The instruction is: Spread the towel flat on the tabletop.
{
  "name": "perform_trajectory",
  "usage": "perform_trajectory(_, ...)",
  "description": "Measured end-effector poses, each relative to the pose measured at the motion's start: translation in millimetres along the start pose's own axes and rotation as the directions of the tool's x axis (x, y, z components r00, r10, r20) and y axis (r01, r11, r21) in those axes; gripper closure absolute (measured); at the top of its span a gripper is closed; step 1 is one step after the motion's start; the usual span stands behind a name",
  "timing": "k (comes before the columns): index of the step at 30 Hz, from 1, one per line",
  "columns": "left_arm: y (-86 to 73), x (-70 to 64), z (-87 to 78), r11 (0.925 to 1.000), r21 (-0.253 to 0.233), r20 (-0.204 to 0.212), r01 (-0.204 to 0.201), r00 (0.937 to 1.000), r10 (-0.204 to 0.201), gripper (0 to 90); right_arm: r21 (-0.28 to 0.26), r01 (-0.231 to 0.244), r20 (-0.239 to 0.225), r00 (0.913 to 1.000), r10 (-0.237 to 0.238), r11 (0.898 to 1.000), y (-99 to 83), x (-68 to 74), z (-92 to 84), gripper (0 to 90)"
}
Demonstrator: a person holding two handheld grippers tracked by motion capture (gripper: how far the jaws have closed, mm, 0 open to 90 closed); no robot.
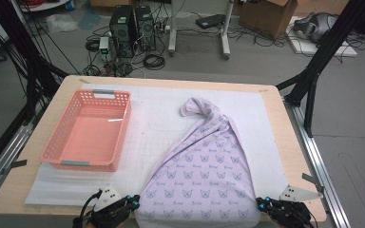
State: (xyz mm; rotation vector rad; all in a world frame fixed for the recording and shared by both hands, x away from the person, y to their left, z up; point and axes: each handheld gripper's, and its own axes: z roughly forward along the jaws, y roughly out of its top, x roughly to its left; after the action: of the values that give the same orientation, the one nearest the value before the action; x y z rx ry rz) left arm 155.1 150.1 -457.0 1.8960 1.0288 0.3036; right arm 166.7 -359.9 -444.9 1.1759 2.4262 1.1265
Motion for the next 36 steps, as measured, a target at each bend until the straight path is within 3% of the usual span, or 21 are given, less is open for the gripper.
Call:
perform_trajectory(2,3.0,-1.5,2.1,0.9996,-0.020,-0.007,-0.019,0.9998,0.019,82.6,0.004,0.002,-0.001,1.0000,-0.002,1.000,0.1,1.8,-2.0,86.0)
perform_trajectory(3,6.1,-0.3,4.8,0.9993,-0.032,-0.008,-0.019,0.9998,0.019,70.0,-0.009,0.002,0.002,1.0000,-0.002,1.000,1.5,1.2,-1.6,78.1)
perform_trajectory(5,14.0,4.8,11.3,0.9984,-0.055,0.006,0.013,0.9999,-0.013,62.3,-0.034,-0.024,0.013,0.9996,0.025,0.999,6.8,-0.6,0.3,65.4)
perform_trajectory(6,18.4,7.5,14.5,0.9981,-0.060,0.004,0.013,0.9999,-0.013,59.7,-0.048,-0.025,0.028,0.9993,0.027,0.999,10.3,-1.3,2.3,63.3)
perform_trajectory(10,37.9,20.2,32.8,0.9964,-0.077,-0.019,0.035,0.9992,-0.036,57.6,-0.067,-0.021,0.097,0.9949,0.028,0.998,27.5,-9.5,16.6,63.0)
perform_trajectory(14,52.0,29.7,55.6,0.9987,-0.021,-0.022,0.047,0.9986,-0.047,56.4,-0.080,-0.062,0.142,0.9871,0.073,0.995,40.9,-25.7,34.3,64.2)
perform_trajectory(16,54.5,30.3,68.0,0.9987,0.023,-0.019,0.046,0.9988,-0.046,56.6,-0.072,-0.067,0.144,0.9865,0.077,0.995,45.0,-30.7,43.0,66.2)
perform_trajectory(18,56.8,29.3,70.6,0.9992,0.027,-0.032,0.030,0.9991,-0.029,61.2,-0.055,-0.055,0.153,0.9863,0.063,0.997,46.7,-31.6,48.7,71.3)
perform_trajectory(19,56.8,28.7,69.7,0.9993,0.037,-0.060,0.010,0.9982,-0.008,69.2,-0.057,-0.058,0.148,0.9868,0.066,0.997,46.5,-31.9,48.0,81.6)
perform_trajectory(20,56.0,29.6,68.5,0.9991,0.043,-0.052,0.006,0.9986,-0.003,84.9,-0.057,-0.060,0.129,0.9894,0.067,0.997,45.4,-32.7,47.1,86.6)
perform_trajectory(21,55.1,30.0,66.7,0.9989,0.042,-0.051,0.019,0.9986,-0.017,87.0,-0.058,-0.060,0.129,0.9894,0.067,0.997,44.2,-33.0,46.0,87.1)
perform_trajectory(27,41.6,32.9,48.1,0.9987,0.022,-0.056,0.046,0.9975,-0.044,87.9,-0.062,-0.081,0.118,0.9891,0.088,0.995,33.7,-36.3,33.9,87.7)
perform_trajectory(31,35.4,25.6,38.2,0.9989,0.033,-0.051,0.032,0.9982,-0.031,87.9,-0.052,-0.071,0.105,0.9916,0.076,0.996,25.3,-31.1,24.3,87.9)
perform_trajectory(36,28.5,23.1,28.8,0.9993,0.023,-0.012,0.028,0.9995,-0.028,86.9,-0.022,-0.051,0.072,0.9961,0.052,0.998,17.6,-20.5,14.7,87.8)
